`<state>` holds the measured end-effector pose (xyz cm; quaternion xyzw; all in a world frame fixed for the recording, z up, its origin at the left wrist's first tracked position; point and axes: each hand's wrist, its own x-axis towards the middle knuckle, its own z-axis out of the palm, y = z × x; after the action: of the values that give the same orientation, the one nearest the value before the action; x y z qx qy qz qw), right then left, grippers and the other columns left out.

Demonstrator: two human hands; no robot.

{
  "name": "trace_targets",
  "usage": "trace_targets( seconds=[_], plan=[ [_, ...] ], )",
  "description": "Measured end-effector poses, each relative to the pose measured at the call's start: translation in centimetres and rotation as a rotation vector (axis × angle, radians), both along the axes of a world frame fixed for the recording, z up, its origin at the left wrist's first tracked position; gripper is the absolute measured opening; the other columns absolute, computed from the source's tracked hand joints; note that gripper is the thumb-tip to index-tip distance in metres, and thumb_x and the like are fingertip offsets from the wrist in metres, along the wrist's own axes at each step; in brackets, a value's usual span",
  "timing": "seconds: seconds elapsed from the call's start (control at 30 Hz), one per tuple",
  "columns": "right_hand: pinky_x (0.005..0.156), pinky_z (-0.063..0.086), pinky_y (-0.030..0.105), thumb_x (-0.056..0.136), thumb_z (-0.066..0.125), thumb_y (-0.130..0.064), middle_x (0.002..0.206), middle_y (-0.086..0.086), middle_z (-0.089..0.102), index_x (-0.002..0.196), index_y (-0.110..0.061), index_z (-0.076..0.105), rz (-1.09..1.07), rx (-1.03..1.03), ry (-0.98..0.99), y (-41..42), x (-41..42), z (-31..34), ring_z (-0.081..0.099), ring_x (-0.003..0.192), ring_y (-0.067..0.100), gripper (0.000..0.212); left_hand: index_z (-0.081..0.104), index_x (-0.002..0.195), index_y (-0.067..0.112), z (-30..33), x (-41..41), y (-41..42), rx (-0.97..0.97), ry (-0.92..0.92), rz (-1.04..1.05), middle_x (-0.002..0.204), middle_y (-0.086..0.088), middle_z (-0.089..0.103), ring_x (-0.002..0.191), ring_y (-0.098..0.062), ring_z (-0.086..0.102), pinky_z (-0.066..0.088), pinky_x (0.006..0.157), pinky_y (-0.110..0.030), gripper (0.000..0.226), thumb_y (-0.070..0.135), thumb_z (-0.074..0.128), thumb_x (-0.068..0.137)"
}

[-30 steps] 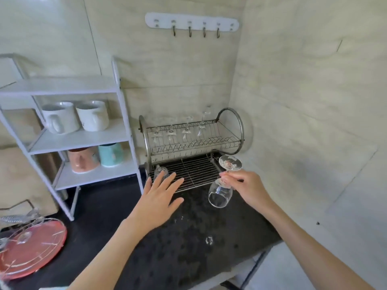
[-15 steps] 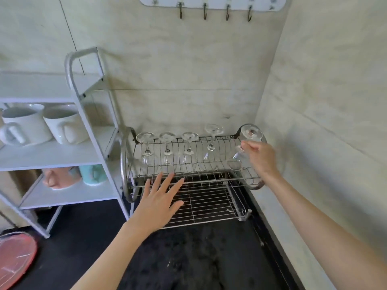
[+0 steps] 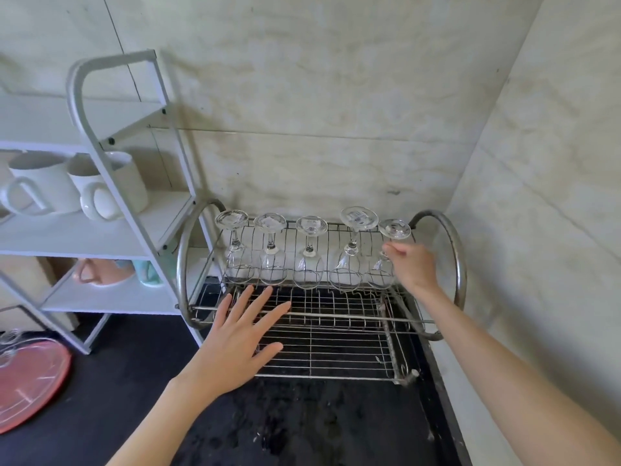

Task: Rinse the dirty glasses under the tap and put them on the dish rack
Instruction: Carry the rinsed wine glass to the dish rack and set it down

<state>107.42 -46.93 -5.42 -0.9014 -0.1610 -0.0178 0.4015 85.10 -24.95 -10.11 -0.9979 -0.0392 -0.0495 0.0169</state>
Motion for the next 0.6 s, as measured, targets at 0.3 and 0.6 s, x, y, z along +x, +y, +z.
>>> trace_targets(
  seconds=[0.3,0.6],
  plan=[
    [0.079,0.048,0.026,0.096,0.052,-0.023,0.1,0.018,0.071,0.113,-0.009,0.067,0.018,0.019,-0.013,-0.3,-0.7,-0.1,0.064,0.096,0.036,0.027,0.02,0.144,0.037,0.1,-0.2,-0.4,-0.021,0.006,-0.018,0.149,-0.004,0.031,0.136,-0.031,0.028,0.005,0.109,-0.044,0.061,0.065,0.012,0.091],
    [0.101,0.038,0.035,0.096,0.05,-0.036,0.139,0.012,0.047,0.141,-0.008,0.038,-0.005,-0.084,0.032,-0.9,-3.4,0.2,0.047,0.126,0.026,0.055,-0.006,0.139,0.047,1.2,-0.2,-0.5,-0.149,0.036,-0.016,0.15,0.01,-0.014,0.139,-0.019,-0.021,-0.02,0.108,-0.039,0.083,0.083,-0.012,0.065]
  ],
)
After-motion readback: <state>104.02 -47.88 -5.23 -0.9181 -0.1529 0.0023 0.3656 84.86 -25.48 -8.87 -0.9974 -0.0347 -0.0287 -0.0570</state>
